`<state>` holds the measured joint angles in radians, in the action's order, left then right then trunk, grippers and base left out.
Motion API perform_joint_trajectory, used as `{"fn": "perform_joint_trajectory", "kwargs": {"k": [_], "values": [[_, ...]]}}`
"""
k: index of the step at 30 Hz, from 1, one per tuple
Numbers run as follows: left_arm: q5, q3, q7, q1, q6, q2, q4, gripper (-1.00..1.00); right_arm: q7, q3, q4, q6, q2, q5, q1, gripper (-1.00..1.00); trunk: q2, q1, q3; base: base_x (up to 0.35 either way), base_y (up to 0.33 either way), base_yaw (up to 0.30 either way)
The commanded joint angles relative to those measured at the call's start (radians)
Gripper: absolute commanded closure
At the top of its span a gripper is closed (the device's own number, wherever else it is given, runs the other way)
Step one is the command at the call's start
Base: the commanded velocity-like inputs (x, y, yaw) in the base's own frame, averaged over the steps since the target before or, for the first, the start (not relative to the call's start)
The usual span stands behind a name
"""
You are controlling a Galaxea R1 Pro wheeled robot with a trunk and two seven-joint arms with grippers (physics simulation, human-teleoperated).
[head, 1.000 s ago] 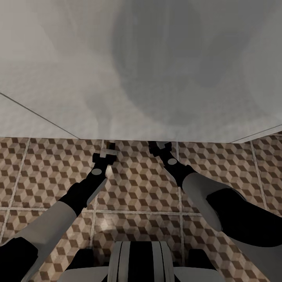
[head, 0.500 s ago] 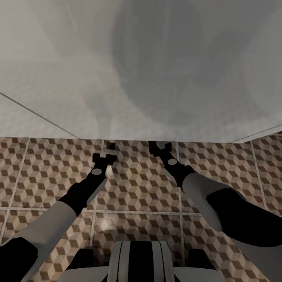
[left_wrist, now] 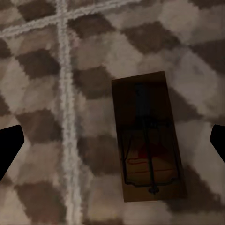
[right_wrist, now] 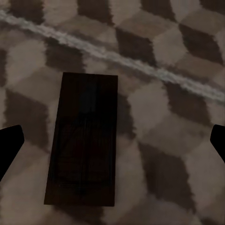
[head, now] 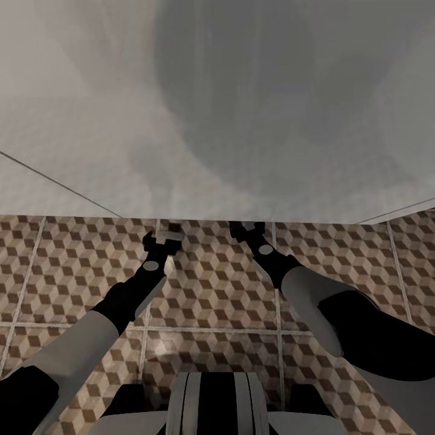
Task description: Take the four mousetraps from the cabinet in the bathroom and place them on the bathroom floor. Make sure all four end up on the same floor surface, and ensure that at least two of them are either under or directly next to the same bathroom sink.
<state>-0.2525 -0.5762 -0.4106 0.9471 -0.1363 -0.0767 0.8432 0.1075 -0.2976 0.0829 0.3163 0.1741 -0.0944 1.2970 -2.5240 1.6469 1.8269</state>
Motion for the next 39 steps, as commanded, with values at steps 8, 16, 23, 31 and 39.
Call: {"fn": "perform_joint_trajectory", "kwargs": {"k": [8,16,23,31,39], "values": [[-0.007,-0.008,-0.010,0.001,-0.004,-0.002,0.002,-1.00,0.009,-0.003,-0.002,0.001,0.000,-0.010,0.001,-1.00,0.000,0.000,0.001,0.002,0.000,0.000],[-0.006,-0.008,-0.010,0.001,-0.003,-0.002,0.002,-1.00,0.009,-0.003,-0.002,0.001,0.000,-0.010,0.001,-1.00,0.000,0.000,0.001,0.000,0.000,0.000],[-0.006,-0.008,-0.011,0.001,-0.004,0.000,0.002,-1.00,0.009,-0.003,-0.002,0.001,0.000,-0.010,0.001,-1.00,0.000,0.000,0.001,0.000,0.000,0.000],[-0.005,-0.008,-0.012,0.001,-0.006,0.009,-0.002,-1.00,0.009,-0.003,-0.002,0.001,0.000,-0.010,0.001,-1.00,0.000,0.000,0.001,-0.052,0.000,0.000],[-0.005,-0.008,-0.013,0.001,-0.006,0.011,-0.009,-1.00,0.009,-0.003,-0.002,0.001,0.000,-0.010,0.001,-1.00,0.000,0.000,0.001,-0.275,0.000,0.000]]}}
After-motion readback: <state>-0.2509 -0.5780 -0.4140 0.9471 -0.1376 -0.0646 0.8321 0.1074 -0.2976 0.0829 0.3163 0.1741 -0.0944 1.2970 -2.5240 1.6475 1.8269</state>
